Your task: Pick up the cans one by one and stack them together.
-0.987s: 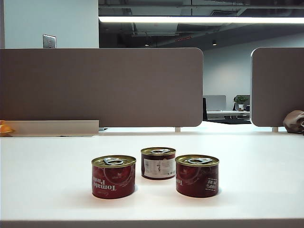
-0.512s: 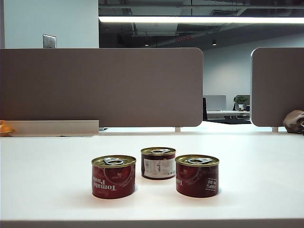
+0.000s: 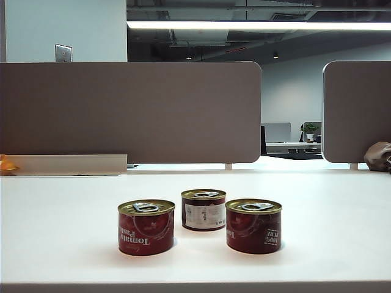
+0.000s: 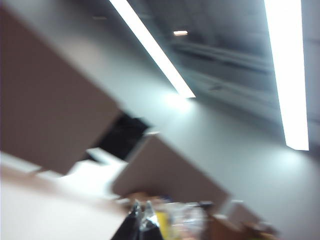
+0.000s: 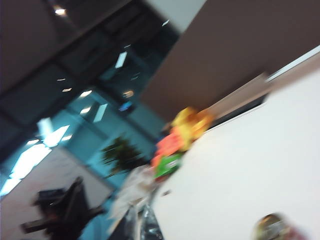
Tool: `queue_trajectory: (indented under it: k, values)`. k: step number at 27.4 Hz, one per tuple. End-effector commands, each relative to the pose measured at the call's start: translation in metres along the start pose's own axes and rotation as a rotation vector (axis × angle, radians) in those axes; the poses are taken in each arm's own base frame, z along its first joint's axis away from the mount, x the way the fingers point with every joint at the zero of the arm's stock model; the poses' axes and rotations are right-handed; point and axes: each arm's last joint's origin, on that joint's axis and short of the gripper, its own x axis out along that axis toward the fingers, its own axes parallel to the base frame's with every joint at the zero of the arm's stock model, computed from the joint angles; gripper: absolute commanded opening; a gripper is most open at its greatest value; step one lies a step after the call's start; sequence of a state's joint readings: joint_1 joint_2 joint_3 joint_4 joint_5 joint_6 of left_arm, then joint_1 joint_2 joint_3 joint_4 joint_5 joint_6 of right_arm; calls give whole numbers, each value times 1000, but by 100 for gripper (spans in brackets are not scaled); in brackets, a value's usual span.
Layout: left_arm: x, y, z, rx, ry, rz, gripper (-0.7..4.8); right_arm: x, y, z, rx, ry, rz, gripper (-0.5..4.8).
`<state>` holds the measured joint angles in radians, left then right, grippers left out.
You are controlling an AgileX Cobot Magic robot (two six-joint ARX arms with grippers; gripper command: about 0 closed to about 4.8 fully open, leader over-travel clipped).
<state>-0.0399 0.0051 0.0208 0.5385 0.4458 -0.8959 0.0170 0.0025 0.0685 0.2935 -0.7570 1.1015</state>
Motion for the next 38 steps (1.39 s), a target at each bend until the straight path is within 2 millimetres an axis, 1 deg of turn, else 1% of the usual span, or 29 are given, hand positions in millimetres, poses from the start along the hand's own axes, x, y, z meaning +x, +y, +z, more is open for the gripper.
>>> queue_trajectory:
  k: [1, 3, 5, 8, 11, 12, 14, 17, 18, 20, 21, 22, 23, 26, 27, 29, 31, 35, 38]
  values:
    - [-3, -23, 10, -102, 29, -279, -5, -1, 13, 1, 7, 108, 144, 22]
    - [-5, -29, 12, -237, 88, -352, -5, -1, 22, 4, -11, 136, 190, 22]
    - [-5, -36, 16, -252, 127, -397, -5, -2, 30, 8, -25, 131, 201, 22]
    - [-2, -52, 28, -162, 185, -438, -5, -3, 47, 15, -72, 113, 229, 22]
    - [4, -75, 49, -25, 192, -419, -5, -5, 66, 24, -175, 75, 251, 22]
    - [5, -85, 58, 49, 195, -394, -5, -6, 74, 27, -215, 63, 245, 22]
    - [5, -101, 72, 181, 203, -317, -5, -7, 85, 33, -280, 44, 212, 22]
    - [-2, -123, 91, 389, 238, -75, -5, -11, 103, 39, -416, 21, 124, 22]
    - [-4, -130, 97, 454, 268, 26, -6, -12, 108, 41, -456, 17, 80, 22]
    - [-6, -137, 104, 526, 343, 150, -6, -13, 115, 44, -489, 10, 0, 22]
    - [-4, -142, 111, 565, 433, 228, -6, -13, 118, 46, -491, -12, -47, 21]
    - [-2, -142, 113, 570, 470, 245, -6, -13, 118, 48, -506, -17, -59, 22]
    - [3, -142, 115, 572, 542, 268, -6, -13, 119, 48, -536, -5, -63, 21]
    - [9, -137, 116, 550, 616, 319, -5, -13, 117, 47, -546, 23, -92, 22]
    - [12, -134, 115, 535, 643, 336, -6, -12, 116, 48, -551, 38, -101, 21]
    - [25, -118, 111, 499, 767, 373, -6, -10, 109, 47, -547, 115, -139, 21]
    - [31, -111, 109, 486, 828, 381, -5, -8, 106, 47, -546, 160, -162, 22]
    - [40, -102, 107, 449, 876, 394, -6, -6, 101, 49, -589, 222, -229, 21]
    - [46, -98, 107, 442, 886, 399, -6, -2, 94, 52, -588, 261, -302, 22]
